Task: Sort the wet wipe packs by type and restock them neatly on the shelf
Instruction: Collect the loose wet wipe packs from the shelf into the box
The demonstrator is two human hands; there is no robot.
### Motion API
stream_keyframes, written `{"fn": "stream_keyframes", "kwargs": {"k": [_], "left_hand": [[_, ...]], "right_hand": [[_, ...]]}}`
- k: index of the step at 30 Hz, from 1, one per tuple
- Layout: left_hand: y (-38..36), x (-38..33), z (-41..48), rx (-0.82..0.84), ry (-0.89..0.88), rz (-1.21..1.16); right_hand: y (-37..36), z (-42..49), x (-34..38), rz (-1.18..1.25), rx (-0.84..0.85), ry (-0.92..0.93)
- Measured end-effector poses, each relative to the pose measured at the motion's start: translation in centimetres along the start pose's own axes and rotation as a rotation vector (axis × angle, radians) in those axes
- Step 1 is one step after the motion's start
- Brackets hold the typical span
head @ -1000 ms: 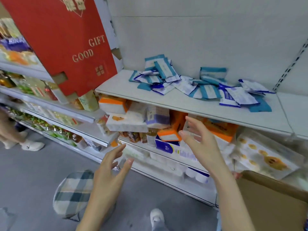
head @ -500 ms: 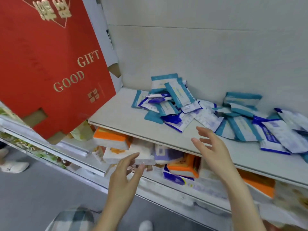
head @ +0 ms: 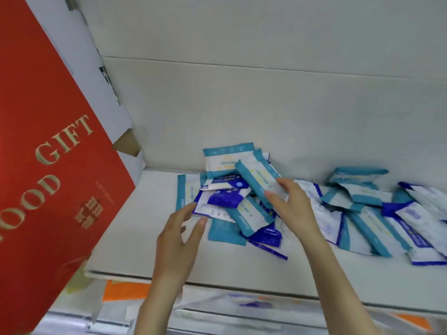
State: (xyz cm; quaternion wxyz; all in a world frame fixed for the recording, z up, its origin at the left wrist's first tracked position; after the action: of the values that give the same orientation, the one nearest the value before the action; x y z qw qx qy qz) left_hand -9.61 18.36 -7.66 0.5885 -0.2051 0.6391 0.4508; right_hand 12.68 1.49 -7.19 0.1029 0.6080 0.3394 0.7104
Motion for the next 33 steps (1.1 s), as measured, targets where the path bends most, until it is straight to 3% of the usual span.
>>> {"fn": "stream_keyframes", "kwargs": {"k": [5, 8, 15, 17, 21, 27, 33], "left_hand": [[-1.3, 0.2, 4.4, 0.074, -0.050, 0.021], [-3.5, 0.3, 6.6, 0.160, -0.084, 0.059], [-9.8, 0.2, 10.8, 0.382, -0.182, 0.221], [-11.6, 0.8, 11.2, 0.439, -0.214, 0.306], [-12.6, 0.9, 10.8, 0.436, -0.321, 0.505], [-10.7, 0.5, 9.8, 0.420, -0.259, 0.693], [-11.5, 1.6, 10.1, 0.464, -0.084, 0.416]], "right_hand": [[-1.6, 3.9, 0.6, -0.252, -0.039, -0.002], [-1.6, 5.0, 0.0, -0.293, -0.026, -0.099], [3.4, 4.7, -2.4, -0.119, -0.155, -0.168], [3.5, 4.2, -3.7, -0.072, -0.109, -0.224], [1.1, 2.8, -4.3, -0.029, 0.060, -0.272], [1.3, 2.6, -5.5, 0.092, -0.005, -0.375], [2.6, 0.8, -7.8, 0.331, -0.170, -0.496]]}}
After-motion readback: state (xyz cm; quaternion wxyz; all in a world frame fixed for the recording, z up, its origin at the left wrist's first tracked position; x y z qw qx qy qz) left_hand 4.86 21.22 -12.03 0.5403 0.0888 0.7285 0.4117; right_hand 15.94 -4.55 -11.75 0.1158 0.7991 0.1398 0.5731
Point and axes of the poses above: each hand's wrist, its own z-axis towards the middle knuckle, its own y-axis out of the back of the hand, x = y × z, the point moved 10 cm from there along z, towards the middle knuckle, and after that the axes turned 5 degrees about -x, right-handed, at the moved point
